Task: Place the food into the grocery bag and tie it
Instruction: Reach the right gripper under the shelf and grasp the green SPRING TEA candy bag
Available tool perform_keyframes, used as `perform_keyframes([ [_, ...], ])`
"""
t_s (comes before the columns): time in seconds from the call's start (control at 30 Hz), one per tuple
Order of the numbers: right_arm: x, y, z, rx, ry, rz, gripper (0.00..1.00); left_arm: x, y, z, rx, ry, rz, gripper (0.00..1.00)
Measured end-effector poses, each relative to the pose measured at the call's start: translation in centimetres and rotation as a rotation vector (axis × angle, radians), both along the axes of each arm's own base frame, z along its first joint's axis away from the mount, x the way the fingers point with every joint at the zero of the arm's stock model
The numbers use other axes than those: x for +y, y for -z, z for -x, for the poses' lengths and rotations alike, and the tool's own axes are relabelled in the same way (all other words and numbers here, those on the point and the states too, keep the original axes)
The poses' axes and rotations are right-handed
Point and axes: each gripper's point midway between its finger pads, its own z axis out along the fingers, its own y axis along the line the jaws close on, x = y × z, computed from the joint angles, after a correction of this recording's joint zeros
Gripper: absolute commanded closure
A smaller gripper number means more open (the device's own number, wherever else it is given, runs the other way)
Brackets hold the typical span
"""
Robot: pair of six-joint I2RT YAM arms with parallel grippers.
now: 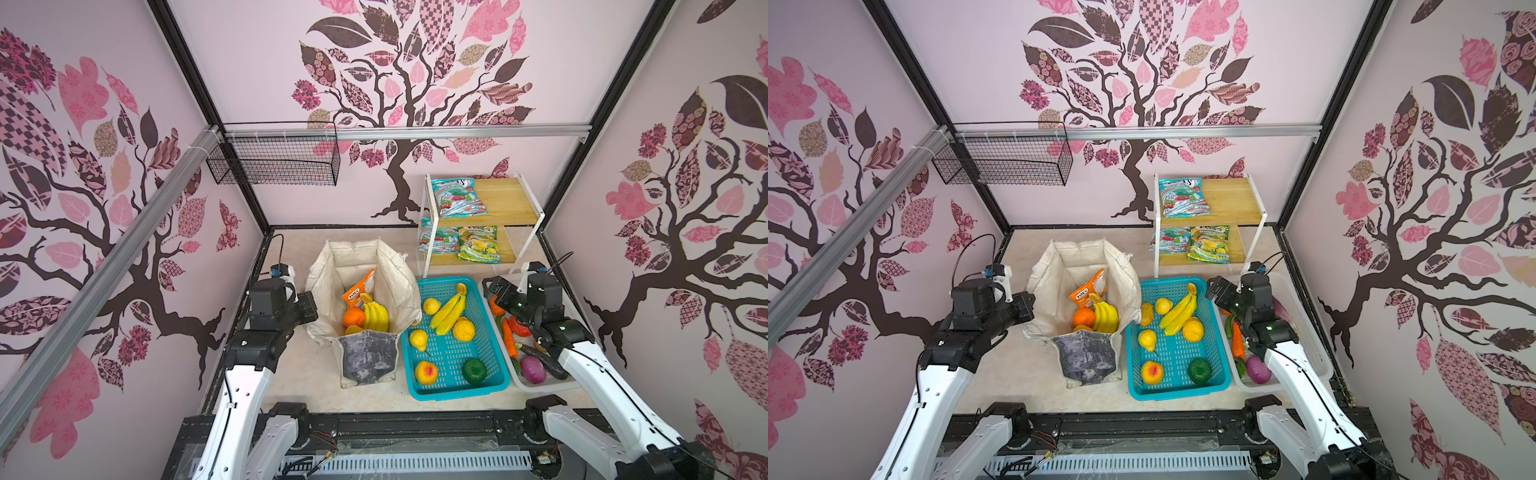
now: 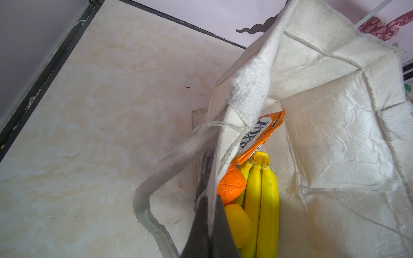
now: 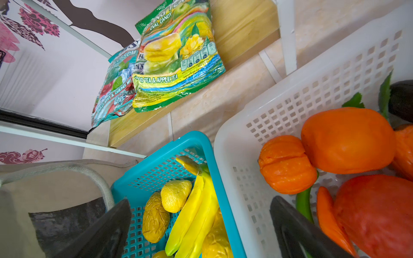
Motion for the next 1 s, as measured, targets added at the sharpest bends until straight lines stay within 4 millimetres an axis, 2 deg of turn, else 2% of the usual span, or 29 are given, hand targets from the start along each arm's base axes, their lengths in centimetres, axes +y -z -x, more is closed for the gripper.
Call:
perform_keyframes([
  [0.23,-1.6,0.8,-1.6,0.024,0.036,-0.053,0.01,0.0,0.0,0.0,0.000,0.000,0.000,1.00],
  [0.5,-1.5,-2.8,-3.6,-0.058,0.034,-0.059,0.01,0.0,0.0,0.0,0.000,0.000,0.000,1.00],
  [0.57,-1.6,-3.1,-4.2,-0.067,0.034,-0.060,0.04,0.0,0.0,0.0,0.000,0.001,0.001,1.00],
  [0.67,-1.8,-2.7,-5.2,-0.056,0.038,-0.067,0.10,-0.1,0.0,0.0,0.000,0.003,0.002,1.00],
  [0.8,-2.5,-2.2,-7.0,-0.033,0.051,-0.076,0.25,0.0,0.0,0.0,0.000,0.003,0.003,1.00],
  [1.0,-2.6,-1.8,-8.6,-0.028,0.043,-0.077,0.41,-0.1,0.0,0.0,0.000,0.006,0.004,1.00],
])
